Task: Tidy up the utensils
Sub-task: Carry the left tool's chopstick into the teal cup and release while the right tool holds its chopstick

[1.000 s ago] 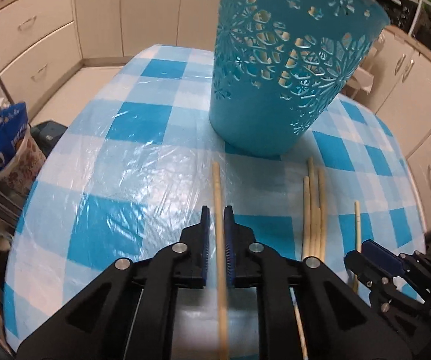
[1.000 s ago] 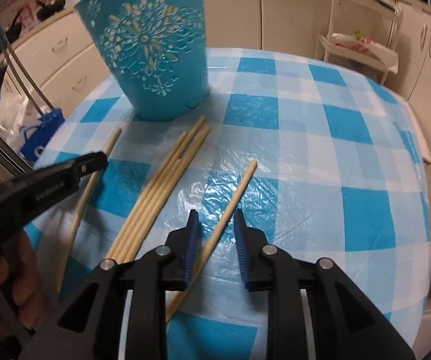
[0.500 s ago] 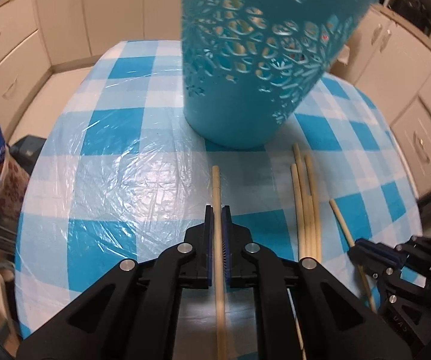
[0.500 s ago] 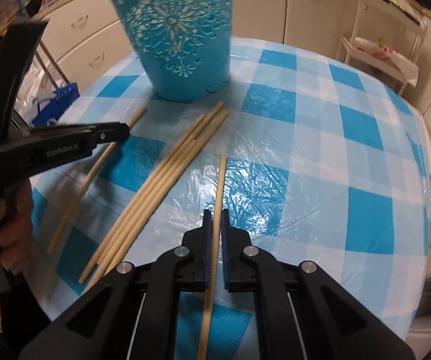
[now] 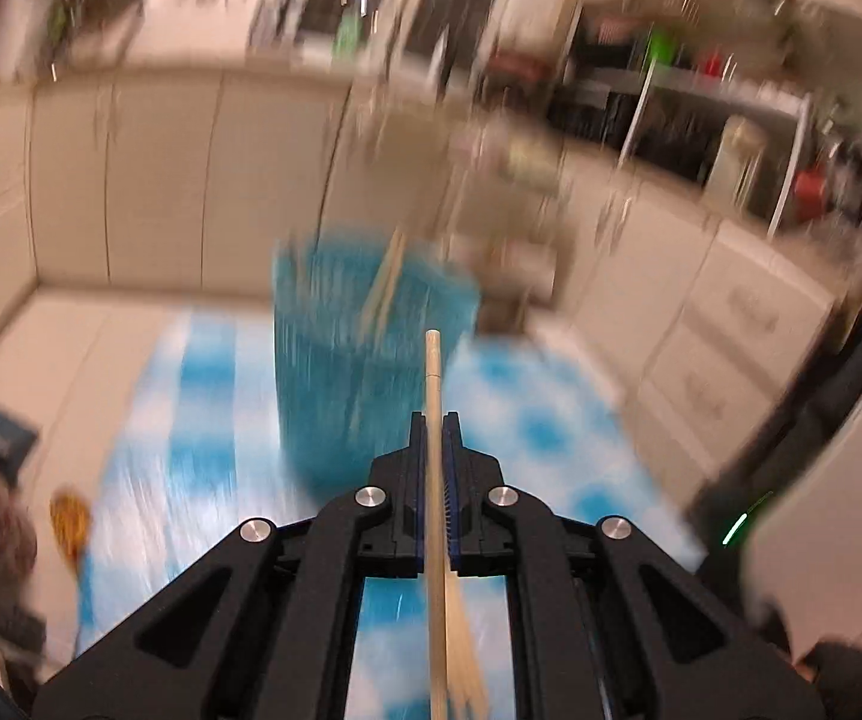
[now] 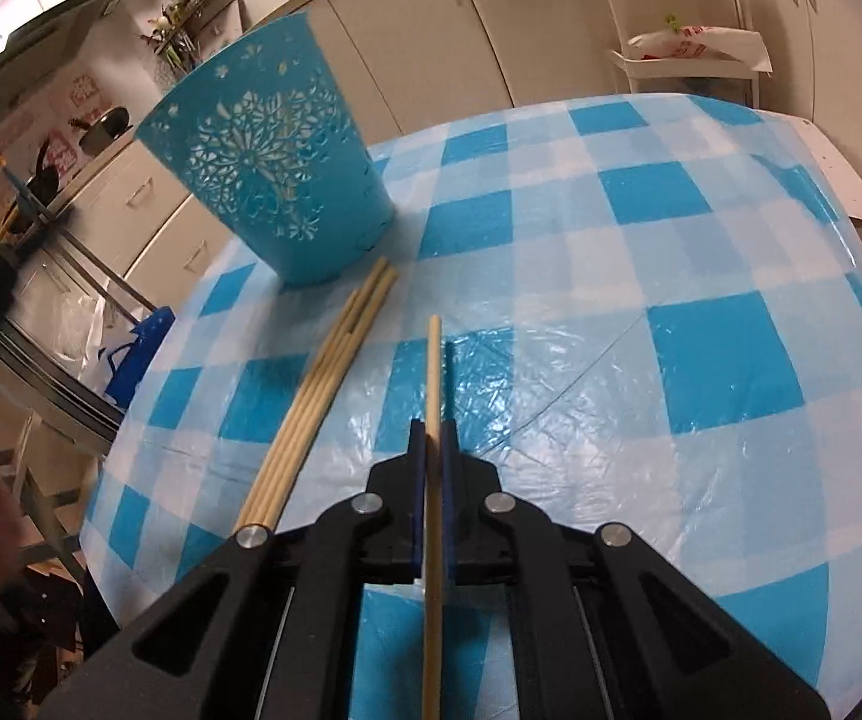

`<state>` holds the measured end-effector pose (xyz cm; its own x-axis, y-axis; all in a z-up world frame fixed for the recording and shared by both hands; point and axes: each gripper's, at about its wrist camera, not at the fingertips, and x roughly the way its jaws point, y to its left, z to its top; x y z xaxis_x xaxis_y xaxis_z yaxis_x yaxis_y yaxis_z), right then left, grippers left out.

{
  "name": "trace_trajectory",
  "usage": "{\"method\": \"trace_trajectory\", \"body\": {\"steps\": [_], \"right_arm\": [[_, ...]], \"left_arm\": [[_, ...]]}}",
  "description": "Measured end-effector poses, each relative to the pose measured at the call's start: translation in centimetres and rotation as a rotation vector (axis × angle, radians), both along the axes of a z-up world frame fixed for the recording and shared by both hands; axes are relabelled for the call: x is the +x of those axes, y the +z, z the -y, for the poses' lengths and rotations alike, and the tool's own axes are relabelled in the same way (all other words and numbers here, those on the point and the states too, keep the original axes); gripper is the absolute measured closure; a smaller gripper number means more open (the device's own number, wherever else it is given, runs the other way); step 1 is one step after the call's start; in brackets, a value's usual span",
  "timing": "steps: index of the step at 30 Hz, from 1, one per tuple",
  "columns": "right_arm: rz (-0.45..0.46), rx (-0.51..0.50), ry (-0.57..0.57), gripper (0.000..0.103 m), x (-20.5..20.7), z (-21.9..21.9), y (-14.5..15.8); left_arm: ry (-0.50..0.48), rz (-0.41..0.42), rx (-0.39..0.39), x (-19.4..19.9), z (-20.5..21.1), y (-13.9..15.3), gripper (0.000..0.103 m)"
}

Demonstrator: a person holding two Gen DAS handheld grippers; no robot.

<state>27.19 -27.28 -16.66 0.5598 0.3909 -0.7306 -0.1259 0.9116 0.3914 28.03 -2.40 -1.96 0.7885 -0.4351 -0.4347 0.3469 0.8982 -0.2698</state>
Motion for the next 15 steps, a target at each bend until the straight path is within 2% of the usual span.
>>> {"method": "trace_trajectory", "body": {"steps": [4, 8, 15], "right_arm": [[0.004, -0.009, 0.011, 0.097, -0.1, -0.4, 0.0], [0.005, 0.002, 0.008, 0.097, -0.2, -0.1, -0.3], [0.008, 0.018, 0.004, 0.097, -0.1, 0.2, -0.5]], "left_arm": [[0.089, 0.209, -0.052, 0.4, -0.1, 5.3, 0.098], [0.204, 0.342, -0.083, 2.5, 0.4, 8.4, 0.098], [0.354, 0.401, -0.104, 7.4, 0.9, 9.1, 0.098]]}}
